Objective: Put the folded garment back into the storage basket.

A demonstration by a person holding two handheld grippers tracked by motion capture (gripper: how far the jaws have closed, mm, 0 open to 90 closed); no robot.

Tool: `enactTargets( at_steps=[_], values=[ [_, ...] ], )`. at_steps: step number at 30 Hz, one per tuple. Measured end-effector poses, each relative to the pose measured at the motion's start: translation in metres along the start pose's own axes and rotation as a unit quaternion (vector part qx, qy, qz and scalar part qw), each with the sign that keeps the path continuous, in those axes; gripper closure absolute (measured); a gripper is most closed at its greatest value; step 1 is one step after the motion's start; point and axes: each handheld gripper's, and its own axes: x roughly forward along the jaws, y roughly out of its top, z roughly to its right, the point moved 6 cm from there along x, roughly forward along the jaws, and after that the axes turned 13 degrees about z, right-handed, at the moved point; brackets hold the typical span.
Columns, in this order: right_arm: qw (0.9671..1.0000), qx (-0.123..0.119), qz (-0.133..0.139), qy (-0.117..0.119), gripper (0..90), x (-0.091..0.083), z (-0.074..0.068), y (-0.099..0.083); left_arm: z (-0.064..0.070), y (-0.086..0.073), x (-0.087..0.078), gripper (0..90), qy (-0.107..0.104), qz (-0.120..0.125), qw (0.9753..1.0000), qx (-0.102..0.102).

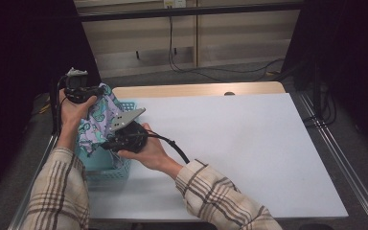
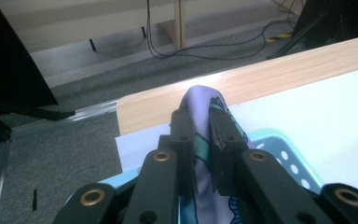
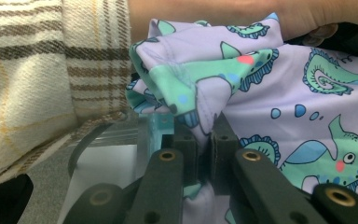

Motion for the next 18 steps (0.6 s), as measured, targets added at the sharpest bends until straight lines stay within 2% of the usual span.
enactTargets(
  at_steps=[8,10,11,14,16,18],
  values=[
    [1.0000,0.001,-0.008,-0.002,85.6,0.005,0.002,-0.007,0.000,-0.010,0.008,81.5,-0.002,-0.008,1.0000,0.001],
    [1.0000,0.000,-0.009,-0.002,85.6,0.006,0.002,-0.008,0.001,-0.013,0.010,81.5,-0.005,-0.012,0.9999,-0.006],
    [0.9999,0.005,-0.011,-0.002,85.6,0.006,0.002,-0.011,0.003,-0.016,0.012,81.5,-0.005,-0.015,0.9999,0.003],
    [0.9999,0.007,-0.013,-0.003,85.6,0.006,0.003,-0.014,0.002,-0.022,0.015,81.4,-0.003,-0.017,0.9999,0.003],
    [0.9999,0.005,-0.012,-0.003,85.6,0.006,0.004,-0.015,0.002,-0.023,0.016,81.4,-0.001,-0.015,0.9999,-0.001],
    [0.9999,0.006,-0.014,-0.006,85.6,0.007,0.005,-0.018,0.001,-0.027,0.015,81.4,-0.003,-0.024,0.9997,-0.008]
  ],
)
